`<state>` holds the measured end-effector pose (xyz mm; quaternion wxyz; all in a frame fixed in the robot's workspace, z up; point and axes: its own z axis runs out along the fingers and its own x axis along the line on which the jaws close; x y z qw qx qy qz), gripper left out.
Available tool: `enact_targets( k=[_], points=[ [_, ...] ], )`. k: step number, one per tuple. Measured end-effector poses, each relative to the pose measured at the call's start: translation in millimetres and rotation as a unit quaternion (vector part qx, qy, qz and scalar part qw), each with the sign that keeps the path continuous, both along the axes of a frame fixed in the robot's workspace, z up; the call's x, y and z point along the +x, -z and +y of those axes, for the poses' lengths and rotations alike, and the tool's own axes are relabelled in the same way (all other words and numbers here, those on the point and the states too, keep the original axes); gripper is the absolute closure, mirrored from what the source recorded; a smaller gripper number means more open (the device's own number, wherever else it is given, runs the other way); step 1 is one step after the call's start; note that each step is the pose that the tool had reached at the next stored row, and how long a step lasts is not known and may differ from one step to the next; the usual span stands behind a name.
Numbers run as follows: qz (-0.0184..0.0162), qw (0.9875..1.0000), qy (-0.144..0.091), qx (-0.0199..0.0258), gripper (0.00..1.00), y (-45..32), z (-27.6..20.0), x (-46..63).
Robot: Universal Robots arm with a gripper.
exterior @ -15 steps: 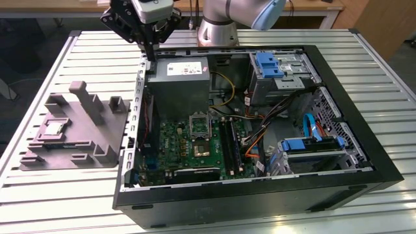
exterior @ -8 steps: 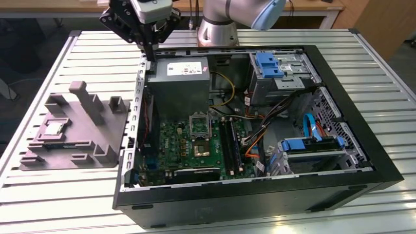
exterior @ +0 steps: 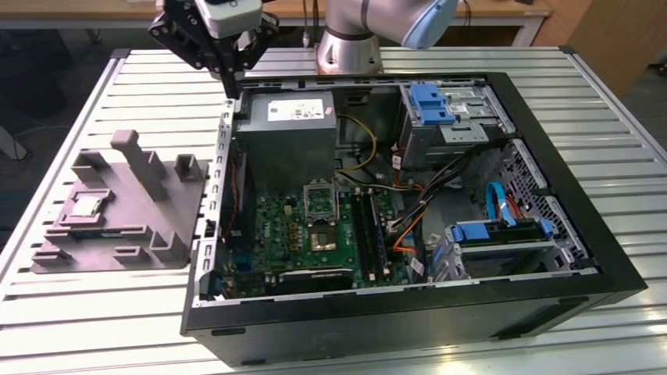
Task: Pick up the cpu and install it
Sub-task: 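Reach for the cpu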
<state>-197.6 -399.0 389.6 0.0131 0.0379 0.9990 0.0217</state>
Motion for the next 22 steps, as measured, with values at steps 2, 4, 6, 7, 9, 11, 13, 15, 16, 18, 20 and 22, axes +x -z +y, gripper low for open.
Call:
enact_targets(
  k=[2,4,6,7,9,11,13,15,16,18,20,22],
  points=[
    [0.0,1.0,0.0,0.0,0.89,0.0,0.1,-0.9],
    [0.0,1.0,0.0,0.0,0.89,0.0,0.0,-1.5],
    [0.0,1.0,0.0,0.0,0.89,0.1,0.0,-2.1],
    [0.0,1.0,0.0,0.0,0.89,0.0,0.0,-2.3],
    [0.0,1.0,0.0,0.0,0.89,0.1,0.0,-2.7],
    [0.0,1.0,0.0,0.0,0.89,0.1,0.0,-3.0],
    [0.0,1.0,0.0,0.0,0.89,0.2,0.0,-3.5],
    [0.0,1.0,0.0,0.0,0.89,0.2,0.0,-3.8],
    [0.0,1.0,0.0,0.0,0.89,0.2,0.0,-3.9],
    [0.0,1.0,0.0,0.0,0.89,0.3,0.0,-4.4],
    [0.0,1.0,0.0,0.0,0.89,0.3,0.0,-4.7],
    [0.0,1.0,0.0,0.0,0.89,0.3,0.0,-5.1]
  ],
)
